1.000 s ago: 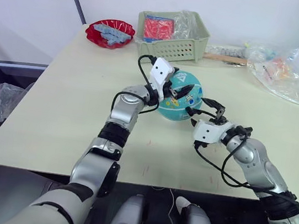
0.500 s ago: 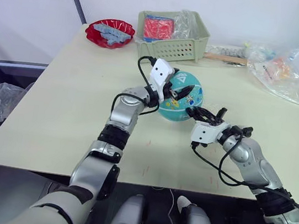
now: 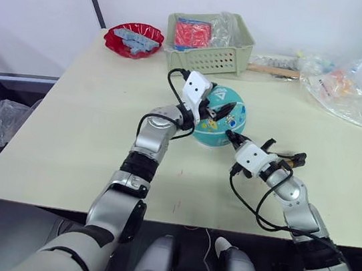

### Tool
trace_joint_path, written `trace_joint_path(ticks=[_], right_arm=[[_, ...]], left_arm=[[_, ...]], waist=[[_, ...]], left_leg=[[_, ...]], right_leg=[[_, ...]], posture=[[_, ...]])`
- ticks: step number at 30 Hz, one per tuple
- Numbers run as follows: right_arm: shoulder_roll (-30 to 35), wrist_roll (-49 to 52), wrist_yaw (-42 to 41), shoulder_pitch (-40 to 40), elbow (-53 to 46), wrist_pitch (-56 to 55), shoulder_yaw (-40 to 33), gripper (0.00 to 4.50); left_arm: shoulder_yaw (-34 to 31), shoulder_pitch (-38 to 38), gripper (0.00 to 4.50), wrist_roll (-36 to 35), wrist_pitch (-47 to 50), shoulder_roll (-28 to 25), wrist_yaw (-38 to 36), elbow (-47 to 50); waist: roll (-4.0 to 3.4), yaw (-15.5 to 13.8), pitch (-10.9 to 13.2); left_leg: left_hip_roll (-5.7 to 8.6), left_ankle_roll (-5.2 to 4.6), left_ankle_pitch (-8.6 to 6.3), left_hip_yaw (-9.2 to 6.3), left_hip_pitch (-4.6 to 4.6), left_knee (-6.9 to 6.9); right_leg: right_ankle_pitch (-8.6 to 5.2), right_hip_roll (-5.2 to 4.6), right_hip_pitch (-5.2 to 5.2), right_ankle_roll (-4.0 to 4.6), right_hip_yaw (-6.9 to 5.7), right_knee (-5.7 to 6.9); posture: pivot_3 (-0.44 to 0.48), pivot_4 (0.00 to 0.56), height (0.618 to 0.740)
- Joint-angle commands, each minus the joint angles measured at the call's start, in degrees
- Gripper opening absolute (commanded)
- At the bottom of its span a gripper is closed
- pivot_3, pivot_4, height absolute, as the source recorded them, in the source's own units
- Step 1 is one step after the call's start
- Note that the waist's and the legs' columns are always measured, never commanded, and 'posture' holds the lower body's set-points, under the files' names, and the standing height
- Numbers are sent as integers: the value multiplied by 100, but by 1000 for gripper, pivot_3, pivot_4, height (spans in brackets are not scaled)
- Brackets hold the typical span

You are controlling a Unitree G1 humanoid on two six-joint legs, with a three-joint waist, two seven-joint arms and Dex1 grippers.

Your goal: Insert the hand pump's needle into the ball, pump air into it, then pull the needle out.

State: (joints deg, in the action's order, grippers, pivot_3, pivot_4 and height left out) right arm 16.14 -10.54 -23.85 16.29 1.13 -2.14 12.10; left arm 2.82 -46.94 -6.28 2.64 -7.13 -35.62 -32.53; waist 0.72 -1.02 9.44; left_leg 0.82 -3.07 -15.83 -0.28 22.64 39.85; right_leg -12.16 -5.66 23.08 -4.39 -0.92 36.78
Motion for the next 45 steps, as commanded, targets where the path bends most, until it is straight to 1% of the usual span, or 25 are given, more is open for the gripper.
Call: trace_joint_path(ticks=[1,7,14,20,26,32,34,36,38,39,45], right_arm=[[-297,930,-151,28,-621,258,-389,39],[-306,1139,-259,-73,-757,171,-405,39],[-127,992,-264,-379,-887,-293,-386,39],[109,779,-152,-746,-1030,-555,-415,39],[190,721,-69,-992,-1362,-513,-443,39],[337,780,-93,-1419,-1967,-324,-499,39],[366,813,-97,-1505,-2077,-254,-521,39],[413,844,-114,-1645,-2207,-179,-580,39],[470,830,-92,-1743,-2217,-159,-646,39],[492,811,-68,-1753,-2177,-159,-668,39],[514,587,135,-1519,-1649,-230,-719,39]], left_arm=[[213,233,4500,145,335,120,40,-417],[244,184,4500,240,307,132,143,-660],[206,81,4500,424,104,213,526,-1297],[269,-3,4500,596,-244,257,841,-1936],[344,-56,4500,629,-441,281,1010,-2253],[446,-97,4500,665,-551,349,1134,-2440],[464,-98,4500,660,-564,351,1136,-2456],[471,-106,4500,653,-588,356,1147,-2490],[455,-110,4500,645,-611,370,1136,-2510],[444,-110,4500,638,-627,378,1120,-2507],[364,-69,4500,539,-809,392,821,-2257]], waist=[[0,2,0],[-1,-9,0],[-3,-139,-1],[-9,-257,-9],[-23,-303,-26],[-32,-343,-39],[-25,-267,-65],[-15,-197,-95],[1,-136,-107],[-2,-122,-116],[-27,-112,-133]], left_leg=[[0,0,0,-1,0,0],[0,0,0,-4,0,0],[3,0,0,-9,3,0],[9,0,0,-42,2,0],[19,0,0,-68,1,0],[38,0,0,-99,15,0],[41,-1,-1,-102,14,0],[39,-1,-1,-105,-1,-1],[31,-2,1,-131,-55,-1],[18,26,-15,-134,-85,-3],[14,29,-15,-131,-89,-24]], right_leg=[[0,0,0,0,0,0],[0,0,1,0,-4,0],[-1,-1,-1,0,-11,-1],[-3,-18,-27,-2,-53,-20],[-5,-24,-46,0,-78,-33],[-9,-34,-54,-6,-108,-48],[-9,-34,-58,-8,-112,-54],[-23,-29,-64,-28,-106,-54],[-34,-27,-115,-13,-108,-53],[-36,-29,-148,-13,-109,-54],[-35,-33,-146,-13,-108,-72]], posture=[[0,150,738],[0,150,738],[0,150,738],[0,150,738],[0,150,738],[0,150,738],[0,150,738],[0,150,738],[0,150,738],[0,150,738],[0,150,738]])
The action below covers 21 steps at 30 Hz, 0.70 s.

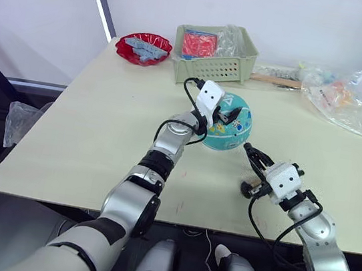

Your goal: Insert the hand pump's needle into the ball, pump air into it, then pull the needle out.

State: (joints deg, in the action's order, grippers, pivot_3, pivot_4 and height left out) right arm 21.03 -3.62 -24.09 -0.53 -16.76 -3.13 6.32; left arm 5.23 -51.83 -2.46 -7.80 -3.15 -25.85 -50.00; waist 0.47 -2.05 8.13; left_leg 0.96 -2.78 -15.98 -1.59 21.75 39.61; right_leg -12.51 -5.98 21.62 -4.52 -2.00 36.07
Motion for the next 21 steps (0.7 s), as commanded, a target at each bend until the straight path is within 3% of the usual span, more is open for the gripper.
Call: trace_joint_path(ticks=[1,10,21], right_arm=[[36,-148,194,230,248,-159,-156,39],[234,-246,150,375,836,-626,-116,39],[392,-249,9,404,1255,-953,-115,39]], left_arm=[[67,425,4500,68,130,9,-305,-398],[-193,435,4500,-524,-18,-192,-1326,906],[-481,368,4500,-1250,708,-573,-1958,2456]], waist=[[-2,-11,-1],[-7,2,17],[-5,62,135]], left_leg=[[1,1,4,1,0,-6],[6,-24,21,8,63,-41],[36,12,43,5,181,-47]], right_leg=[[0,1,1,0,0,-5],[14,10,75,30,6,-16],[24,18,186,19,17,-18]], posture=[[0,150,738],[0,150,738],[0,150,738]])
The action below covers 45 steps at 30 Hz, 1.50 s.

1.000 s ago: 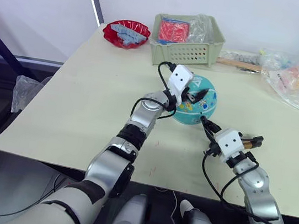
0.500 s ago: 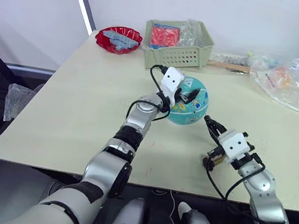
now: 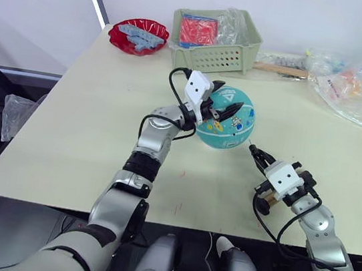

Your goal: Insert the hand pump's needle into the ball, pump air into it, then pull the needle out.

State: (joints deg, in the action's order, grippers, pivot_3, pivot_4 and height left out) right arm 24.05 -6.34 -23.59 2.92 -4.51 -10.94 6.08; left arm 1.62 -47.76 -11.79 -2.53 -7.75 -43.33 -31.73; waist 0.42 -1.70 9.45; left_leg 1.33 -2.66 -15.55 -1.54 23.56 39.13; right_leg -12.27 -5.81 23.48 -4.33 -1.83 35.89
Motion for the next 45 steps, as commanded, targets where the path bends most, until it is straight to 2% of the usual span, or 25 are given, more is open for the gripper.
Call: trace_joint_path(ticks=[1,5,9,15,23,32,45], right_arm=[[104,26,-52,68,68,-196,-96,39],[176,68,-124,85,219,-322,-136,39],[367,129,-224,124,507,-524,-243,39],[492,185,-242,259,884,-736,-364,39],[566,307,-199,453,1335,-873,-541,39],[680,345,-166,836,1958,-1033,-716,39],[800,240,-127,1306,2460,-1244,-724,39]], left_arm=[[-119,-15,4500,-345,214,-176,-287,750],[-138,190,4500,-614,525,-528,-729,1397],[-178,809,4500,-1101,973,-1401,-1816,2267],[-417,1702,4500,-1729,1321,-2312,-2779,3043],[-736,2779,4500,-2260,1684,-3232,-3450,3687],[-1045,3658,4500,-2331,1546,-3596,-3726,3868],[-1193,3997,4500,-2456,1582,-3540,-3558,4034]], waist=[[1,45,4],[-1,122,7],[-5,189,10],[-8,226,26],[-9,225,27],[12,245,39],[17,245,42]], left_leg=[[1,8,5,0,16,1],[1,10,6,-1,14,0],[-2,12,8,1,10,0],[-9,14,9,7,7,3],[-41,9,6,40,-6,2],[-61,-23,-13,140,-71,-2],[-67,-22,-12,140,-84,4]], right_leg=[[1,0,16,0,0,0],[0,1,16,0,0,0],[0,6,16,1,6,4],[4,8,16,5,16,8],[10,16,23,13,47,13],[1,32,21,36,141,50],[1,36,23,39,146,81]], posture=[[0,150,738],[0,150,738],[0,150,738],[0,150,738],[0,150,738],[0,150,738],[0,150,738]])
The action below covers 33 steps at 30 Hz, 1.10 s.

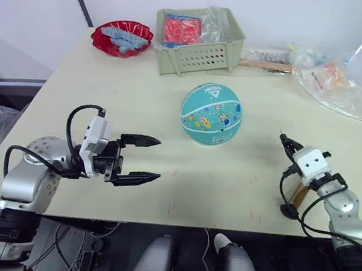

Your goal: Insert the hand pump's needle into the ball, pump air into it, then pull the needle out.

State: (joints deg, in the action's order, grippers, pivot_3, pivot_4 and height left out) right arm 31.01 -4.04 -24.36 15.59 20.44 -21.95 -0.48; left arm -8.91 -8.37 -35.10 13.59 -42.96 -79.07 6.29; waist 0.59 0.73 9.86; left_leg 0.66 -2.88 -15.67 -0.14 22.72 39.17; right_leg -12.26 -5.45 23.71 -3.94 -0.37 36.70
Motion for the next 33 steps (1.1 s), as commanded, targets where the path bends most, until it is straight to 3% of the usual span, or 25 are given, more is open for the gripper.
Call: trace_joint_path(ticks=[1,9,16,33], right_arm=[[108,10,-91,22,-70,-166,-44,39],[308,725,-1106,-675,-1150,200,-52,39],[359,1302,-2077,-964,-2168,1313,374,39],[-941,1182,-688,467,-1908,2045,138,39]], left_arm=[[-131,70,4500,-127,-35,-9,32,243],[-56,124,4500,-97,-74,81,95,278],[55,-9,4500,-51,-96,143,44,155],[43,29,4500,-36,-108,176,32,128]], waist=[[0,4,0],[1,-6,1],[2,-4,1],[8,0,8]], left_leg=[[0,0,0,0,0,-1],[-2,0,0,-4,1,0],[-24,2,1,-2,-5,4],[-41,14,7,2,5,2]], right_leg=[[0,0,0,0,0,0],[0,0,-1,0,-2,1],[5,20,-1,11,-2,3],[12,42,11,26,0,2]], posture=[[0,150,738],[0,150,738],[0,150,738],[0,150,738]])
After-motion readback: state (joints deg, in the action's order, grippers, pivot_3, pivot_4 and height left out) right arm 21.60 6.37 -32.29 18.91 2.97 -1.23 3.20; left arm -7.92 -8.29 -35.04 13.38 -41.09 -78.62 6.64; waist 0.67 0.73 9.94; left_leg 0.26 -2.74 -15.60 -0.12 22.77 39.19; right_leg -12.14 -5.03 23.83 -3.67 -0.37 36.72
